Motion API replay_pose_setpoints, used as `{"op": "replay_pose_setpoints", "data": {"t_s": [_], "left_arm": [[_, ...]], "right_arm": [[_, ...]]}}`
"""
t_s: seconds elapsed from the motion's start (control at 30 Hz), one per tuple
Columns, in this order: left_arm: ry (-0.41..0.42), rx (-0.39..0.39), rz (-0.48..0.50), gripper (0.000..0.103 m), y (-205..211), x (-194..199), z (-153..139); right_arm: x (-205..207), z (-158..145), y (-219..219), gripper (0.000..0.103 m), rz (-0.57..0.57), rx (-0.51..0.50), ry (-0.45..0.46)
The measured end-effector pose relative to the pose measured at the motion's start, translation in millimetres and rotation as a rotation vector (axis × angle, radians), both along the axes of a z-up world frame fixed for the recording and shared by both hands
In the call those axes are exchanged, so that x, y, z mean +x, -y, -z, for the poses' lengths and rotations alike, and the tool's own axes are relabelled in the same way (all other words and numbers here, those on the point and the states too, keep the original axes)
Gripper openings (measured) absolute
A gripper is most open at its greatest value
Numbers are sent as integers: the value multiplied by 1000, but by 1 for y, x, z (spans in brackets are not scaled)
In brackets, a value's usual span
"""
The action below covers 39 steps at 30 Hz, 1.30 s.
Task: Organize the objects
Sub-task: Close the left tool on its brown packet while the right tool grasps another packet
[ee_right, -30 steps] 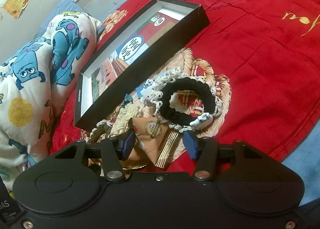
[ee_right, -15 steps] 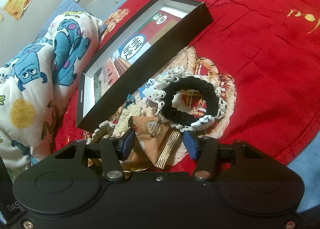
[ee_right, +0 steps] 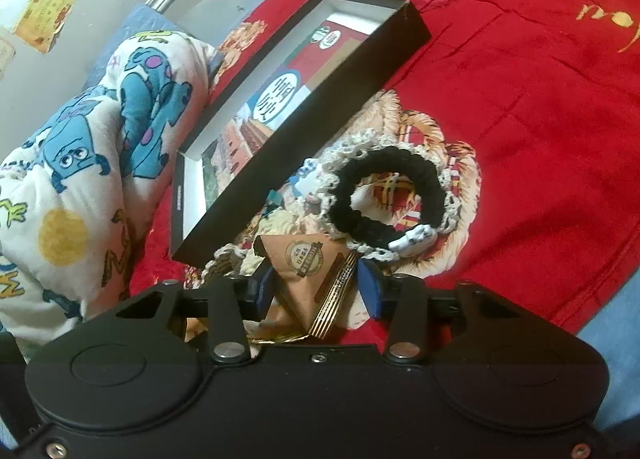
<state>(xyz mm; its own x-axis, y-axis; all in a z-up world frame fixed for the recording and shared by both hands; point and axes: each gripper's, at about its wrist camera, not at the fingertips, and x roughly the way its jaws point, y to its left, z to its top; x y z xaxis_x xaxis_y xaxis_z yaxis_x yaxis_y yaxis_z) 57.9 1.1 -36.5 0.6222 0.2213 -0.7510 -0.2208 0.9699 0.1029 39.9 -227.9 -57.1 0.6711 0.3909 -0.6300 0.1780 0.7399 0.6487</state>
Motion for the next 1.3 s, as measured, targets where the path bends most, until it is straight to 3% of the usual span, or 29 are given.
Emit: {"op": "replay_pose_setpoints", "data": {"t_s": [0.4,0.47,0.57,0.63,0.7,0.73,0.9,1.1,1.3], "left_arm": [[40,-24,7,21,-3,-10,-9],[11,-33,18,23,-3,-8,-5],[-33,-26,11,39,-3,-3,1],[-62,-27,9,40,-3,0,6],[-62,-23,13,35,-2,1,9],[-63,-21,14,27,-1,1,10],[-54,-18,15,20,-1,0,8],[10,-22,4,16,-4,-7,-2],[111,-79,-7,15,-11,-18,-18]], "right_arm": [[-15,-17,-7,39,-18,-24,92],[-17,-19,-7,39,-16,-25,104],[-18,-21,-7,39,-15,-27,108],[-19,-20,-6,39,-13,-26,90],[-18,-17,-4,39,-10,-8,78],[-17,-17,-3,39,-6,-2,76],[-14,-15,-2,39,-10,4,71],[-15,-19,-6,39,-28,-7,90],[-15,-21,-8,39,-45,7,98]]}}
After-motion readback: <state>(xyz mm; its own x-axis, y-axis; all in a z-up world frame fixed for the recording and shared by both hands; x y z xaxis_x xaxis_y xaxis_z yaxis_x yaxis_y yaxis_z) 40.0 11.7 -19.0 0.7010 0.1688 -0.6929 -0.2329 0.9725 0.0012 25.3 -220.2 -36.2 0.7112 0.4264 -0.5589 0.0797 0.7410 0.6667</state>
